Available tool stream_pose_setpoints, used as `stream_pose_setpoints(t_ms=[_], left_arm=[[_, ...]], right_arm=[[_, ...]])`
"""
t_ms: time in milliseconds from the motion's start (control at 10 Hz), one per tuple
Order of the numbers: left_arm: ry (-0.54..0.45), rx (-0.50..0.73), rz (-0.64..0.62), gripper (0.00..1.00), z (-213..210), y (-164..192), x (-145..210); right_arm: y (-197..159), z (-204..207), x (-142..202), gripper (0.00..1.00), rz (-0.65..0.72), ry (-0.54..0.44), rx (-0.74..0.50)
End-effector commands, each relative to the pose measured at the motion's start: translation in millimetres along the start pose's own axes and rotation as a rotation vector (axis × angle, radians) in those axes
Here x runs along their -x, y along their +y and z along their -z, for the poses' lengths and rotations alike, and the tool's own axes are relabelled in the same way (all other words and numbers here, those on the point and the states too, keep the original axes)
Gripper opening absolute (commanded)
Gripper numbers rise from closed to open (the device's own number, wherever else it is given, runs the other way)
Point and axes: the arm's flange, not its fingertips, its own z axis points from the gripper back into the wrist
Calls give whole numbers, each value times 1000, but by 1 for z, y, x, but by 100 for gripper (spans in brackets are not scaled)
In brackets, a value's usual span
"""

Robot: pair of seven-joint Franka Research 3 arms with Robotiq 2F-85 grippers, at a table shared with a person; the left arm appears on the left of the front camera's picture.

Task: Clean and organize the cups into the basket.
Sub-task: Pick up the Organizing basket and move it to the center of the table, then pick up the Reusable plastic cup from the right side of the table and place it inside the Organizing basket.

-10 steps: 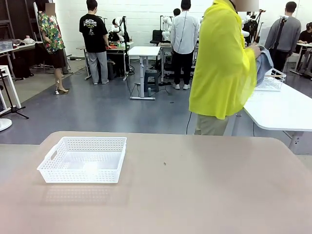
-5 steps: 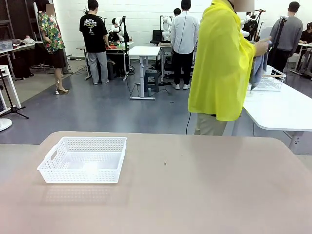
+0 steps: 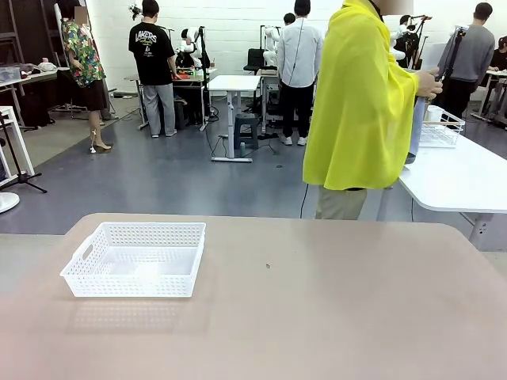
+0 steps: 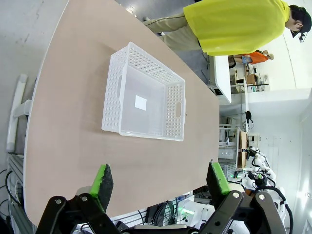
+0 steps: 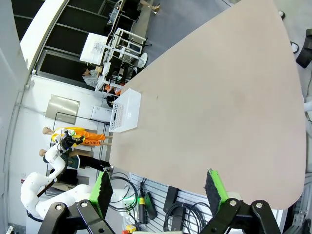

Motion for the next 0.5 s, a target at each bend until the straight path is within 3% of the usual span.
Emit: stream_pose_setpoints(t_ms=[0,400], left_arm=[[-8,13,6,100,0,2,-1],[-8,13,6,100,0,2,-1]], right_arm=[[-1,2,-1,100,-16,-16,-27],[-1,2,-1,100,-16,-16,-27]])
